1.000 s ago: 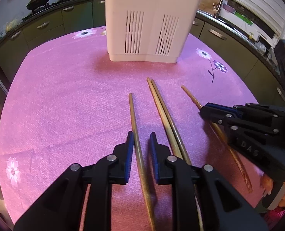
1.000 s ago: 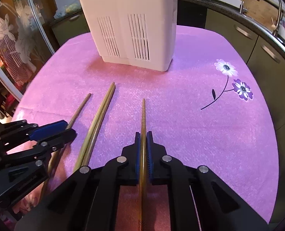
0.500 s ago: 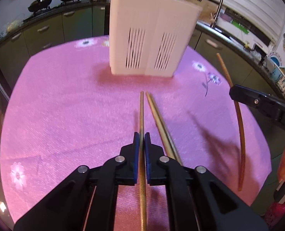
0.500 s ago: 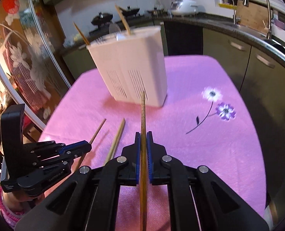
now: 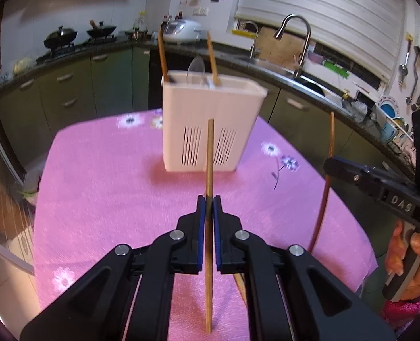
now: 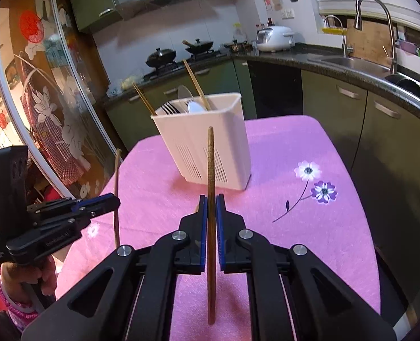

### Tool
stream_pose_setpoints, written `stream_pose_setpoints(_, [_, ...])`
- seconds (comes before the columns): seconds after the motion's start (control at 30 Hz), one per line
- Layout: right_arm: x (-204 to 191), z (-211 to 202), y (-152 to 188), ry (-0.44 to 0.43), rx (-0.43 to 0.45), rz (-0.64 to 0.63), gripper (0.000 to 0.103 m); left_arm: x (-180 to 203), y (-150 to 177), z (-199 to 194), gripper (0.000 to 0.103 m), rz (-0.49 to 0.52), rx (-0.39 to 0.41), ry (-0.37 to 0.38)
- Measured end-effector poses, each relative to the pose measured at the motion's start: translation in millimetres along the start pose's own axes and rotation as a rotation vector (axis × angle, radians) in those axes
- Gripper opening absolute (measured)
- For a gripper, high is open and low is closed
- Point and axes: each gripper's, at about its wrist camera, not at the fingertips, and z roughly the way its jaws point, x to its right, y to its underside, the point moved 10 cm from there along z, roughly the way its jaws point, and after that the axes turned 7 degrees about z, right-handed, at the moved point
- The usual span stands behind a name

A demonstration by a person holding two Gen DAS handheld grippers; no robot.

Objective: Organize utensils
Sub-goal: 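Lift both chopsticks upright and carry them over the holder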

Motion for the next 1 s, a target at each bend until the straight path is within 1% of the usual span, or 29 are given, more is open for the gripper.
stream_pose_setpoints(0.27, [-5.9, -12.6, -6.7, -0.014, 0.032, -0.005, 0.007, 2.8, -35.7, -22.0, 0.005, 0.031, 0.066, 0.002])
stream_pose_setpoints(0.43, [-5.4, -15.3, -9.4, -0.017, 0.041, -0.005, 0.007, -0.1, -69.1, -36.2, 0.006, 0.057, 0.113, -0.016])
stream_pose_setpoints(0.67, [-4.3, -15.0, -10.8, -0.023, 0.043, 0.002, 0.007, 2.8, -137.0, -61.3, 0.006, 0.127, 0.203, -0.068])
stream_pose_setpoints(0.77, [-3.6, -14.0, -10.5, -0.025, 0.041, 0.003, 0.007, 2.3, -165.5, -68.0, 0.006, 0.139, 0.234, -0.081])
stream_pose_setpoints(0.83, [-3.4, -14.0, -10.6, -0.025, 0.041, 0.003, 0.007, 1.9, -181.9, -70.3, 0.006, 0.139, 0.252, -0.083])
stream_pose_setpoints(1.0, [-0.4, -14.0, -13.0, -0.022, 0.044, 0.008, 0.007, -1.9, -220.3, -66.2, 0.006, 0.141, 0.3, -0.123])
